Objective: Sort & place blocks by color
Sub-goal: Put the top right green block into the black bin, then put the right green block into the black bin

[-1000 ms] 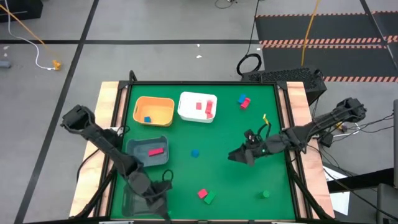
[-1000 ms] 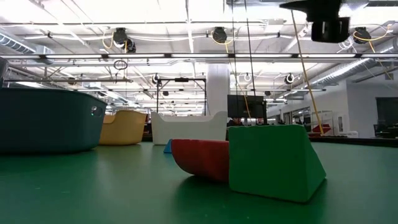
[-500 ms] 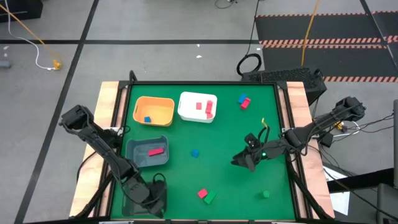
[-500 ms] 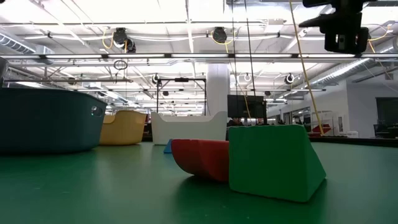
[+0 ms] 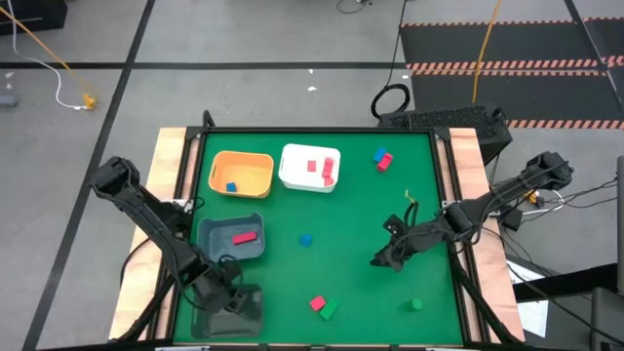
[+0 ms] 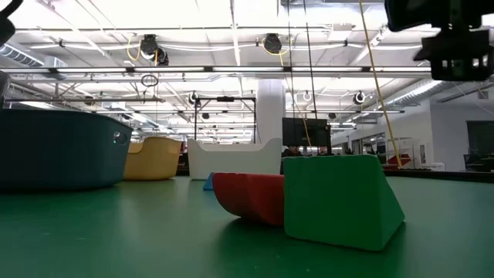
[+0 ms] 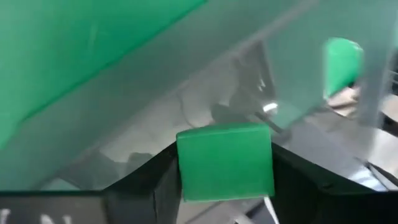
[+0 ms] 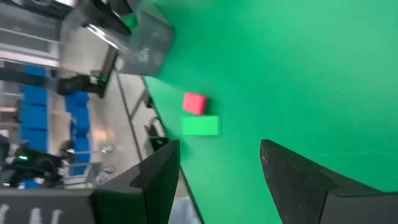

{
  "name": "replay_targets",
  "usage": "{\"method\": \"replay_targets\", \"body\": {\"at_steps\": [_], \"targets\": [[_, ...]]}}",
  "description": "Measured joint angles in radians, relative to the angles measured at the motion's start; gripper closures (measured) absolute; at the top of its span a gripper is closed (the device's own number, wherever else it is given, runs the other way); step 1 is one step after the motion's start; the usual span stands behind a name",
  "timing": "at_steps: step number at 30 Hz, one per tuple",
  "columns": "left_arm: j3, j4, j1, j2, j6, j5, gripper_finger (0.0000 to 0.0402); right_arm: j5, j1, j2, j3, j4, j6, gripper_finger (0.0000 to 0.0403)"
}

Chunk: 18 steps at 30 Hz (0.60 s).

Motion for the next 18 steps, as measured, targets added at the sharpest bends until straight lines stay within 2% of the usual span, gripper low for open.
{"method": "replay_targets", "body": {"at_steps": [3,6,11,14,18], "targets": [[0.0,-0.028,0.0,0.001,-0.004,0.0,0.0175,-0.002,0.0,0.0,0.0,-0.044,-0.015,0.019],[0.0,-0.05,0.005,0.001,-0.018,-0.002,0.0171,0.006,-0.007,0.0,0.0,-0.046,-0.076,0.019],[0.0,-0.043,0.005,-0.001,-0.037,-0.056,0.0185,0.13,-0.024,0.0,0.0,0.008,-0.071,0.019],[0.0,-0.006,0.005,-0.018,-0.038,-0.112,0.0194,0.119,-0.046,0.0,0.0,0.081,-0.028,0.019],[0.032,0.011,0.005,-0.035,-0.011,-0.184,0.0201,0.078,-0.068,0.0,0.0,0.182,-0.074,0.019]]}}
